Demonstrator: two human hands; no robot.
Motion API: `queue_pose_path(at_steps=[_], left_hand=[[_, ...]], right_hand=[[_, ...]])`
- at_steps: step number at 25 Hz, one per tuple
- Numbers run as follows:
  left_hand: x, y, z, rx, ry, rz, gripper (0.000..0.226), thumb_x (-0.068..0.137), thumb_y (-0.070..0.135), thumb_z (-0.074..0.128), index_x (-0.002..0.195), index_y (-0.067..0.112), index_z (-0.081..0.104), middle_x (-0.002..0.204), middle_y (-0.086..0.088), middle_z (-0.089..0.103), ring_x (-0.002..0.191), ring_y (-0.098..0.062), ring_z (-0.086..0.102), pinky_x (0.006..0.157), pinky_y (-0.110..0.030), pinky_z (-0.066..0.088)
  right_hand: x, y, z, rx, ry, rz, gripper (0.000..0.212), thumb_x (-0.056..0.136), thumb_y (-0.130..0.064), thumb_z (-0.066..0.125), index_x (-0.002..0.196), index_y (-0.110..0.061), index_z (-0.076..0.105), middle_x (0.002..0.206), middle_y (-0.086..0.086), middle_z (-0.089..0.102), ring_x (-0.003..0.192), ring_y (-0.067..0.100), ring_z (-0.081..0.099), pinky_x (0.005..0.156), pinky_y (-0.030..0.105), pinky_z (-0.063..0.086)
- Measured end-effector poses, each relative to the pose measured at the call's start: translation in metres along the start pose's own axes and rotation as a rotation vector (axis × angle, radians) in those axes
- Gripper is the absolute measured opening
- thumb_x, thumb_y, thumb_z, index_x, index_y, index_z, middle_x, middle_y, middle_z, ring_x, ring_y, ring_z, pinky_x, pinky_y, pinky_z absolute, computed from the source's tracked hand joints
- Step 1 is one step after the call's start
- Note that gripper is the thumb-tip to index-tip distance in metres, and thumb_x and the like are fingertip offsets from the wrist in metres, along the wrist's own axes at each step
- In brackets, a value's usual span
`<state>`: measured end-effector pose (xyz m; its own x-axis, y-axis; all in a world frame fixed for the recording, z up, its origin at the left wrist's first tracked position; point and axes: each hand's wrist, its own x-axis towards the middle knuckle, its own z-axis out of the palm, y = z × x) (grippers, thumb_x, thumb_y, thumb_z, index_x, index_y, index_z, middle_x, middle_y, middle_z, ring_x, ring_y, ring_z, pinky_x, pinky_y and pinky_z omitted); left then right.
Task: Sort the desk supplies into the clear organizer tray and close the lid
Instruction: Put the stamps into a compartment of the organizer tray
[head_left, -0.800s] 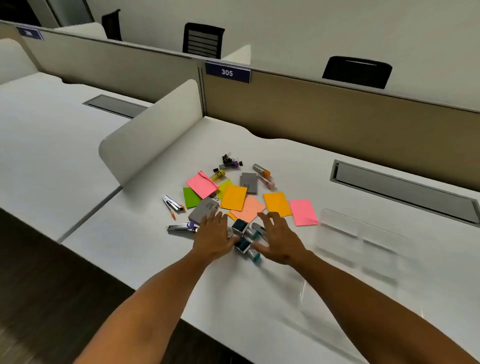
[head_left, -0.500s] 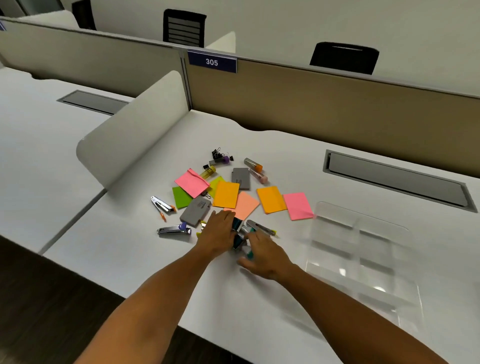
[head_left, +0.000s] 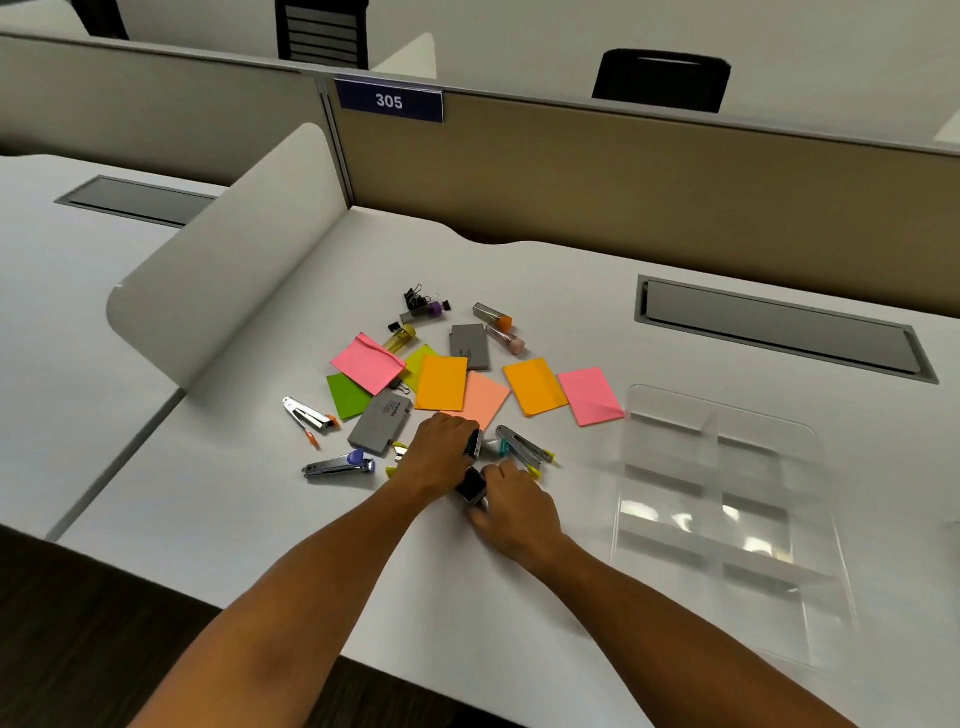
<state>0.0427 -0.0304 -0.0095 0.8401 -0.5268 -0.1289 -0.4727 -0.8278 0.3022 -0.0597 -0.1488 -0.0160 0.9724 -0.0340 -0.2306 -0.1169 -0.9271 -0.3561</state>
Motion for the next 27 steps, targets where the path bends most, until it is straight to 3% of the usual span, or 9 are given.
queue_pose_path(at_steps=[7,12,16,20,23,27], left_hand=[[-0.008,0.009,0.003,-0.279,0.127,-0.091,0.037,0.083,0.023,0.071,0.117,0.016,0.056,0.115,-0.006,0.059,0.108,-0.024,0.051,0.094,-0.032,0.042],[-0.021,0.028,-0.003,-0.401,0.310,-0.069,0.048,0.082,0.024,0.074,0.124,0.011,0.055,0.118,-0.009,0.058,0.110,-0.024,0.051,0.089,-0.023,0.038],[-0.030,0.063,-0.010,-0.496,0.407,-0.068,0.048,0.081,0.025,0.075,0.123,0.011,0.056,0.117,-0.009,0.061,0.109,-0.022,0.054,0.090,-0.029,0.047],[-0.035,0.105,-0.007,-0.541,0.427,-0.011,0.046,0.080,0.024,0.077,0.120,0.011,0.059,0.114,-0.009,0.062,0.105,-0.022,0.056,0.086,-0.037,0.054],[-0.033,0.141,-0.003,-0.555,0.400,0.049,0.044,0.079,0.024,0.078,0.118,0.013,0.060,0.111,-0.007,0.063,0.102,-0.021,0.057,0.085,-0.036,0.054],[-0.031,0.194,0.007,-0.576,0.296,0.142,0.041,0.078,0.029,0.077,0.115,0.019,0.061,0.107,0.002,0.063,0.098,-0.015,0.057,0.082,-0.030,0.051]], right_hand=[[-0.013,0.001,-0.011,0.056,0.015,0.004,0.038,0.088,-0.045,0.056,0.120,-0.023,0.050,0.109,0.003,0.054,0.094,0.020,0.057,0.074,0.032,0.052],[-0.039,0.021,-0.037,0.153,0.122,-0.017,0.050,0.089,-0.041,0.062,0.133,-0.023,0.047,0.128,0.003,0.051,0.109,0.020,0.058,0.090,0.033,0.055],[-0.068,0.043,-0.058,0.256,0.239,0.016,0.052,0.089,-0.038,0.064,0.135,-0.022,0.047,0.126,0.000,0.046,0.103,0.017,0.062,0.082,0.025,0.054],[-0.103,0.081,-0.079,0.296,0.323,0.035,0.050,0.088,-0.037,0.066,0.133,-0.024,0.050,0.125,-0.004,0.050,0.107,0.012,0.058,0.082,0.017,0.046],[-0.134,0.118,-0.096,0.249,0.387,0.053,0.049,0.088,-0.036,0.066,0.133,-0.023,0.050,0.126,-0.004,0.052,0.114,0.012,0.052,0.087,0.020,0.047],[-0.174,0.167,-0.110,0.315,0.449,0.131,0.044,0.088,-0.033,0.068,0.129,-0.023,0.054,0.120,-0.007,0.055,0.108,0.010,0.053,0.085,0.014,0.043]])
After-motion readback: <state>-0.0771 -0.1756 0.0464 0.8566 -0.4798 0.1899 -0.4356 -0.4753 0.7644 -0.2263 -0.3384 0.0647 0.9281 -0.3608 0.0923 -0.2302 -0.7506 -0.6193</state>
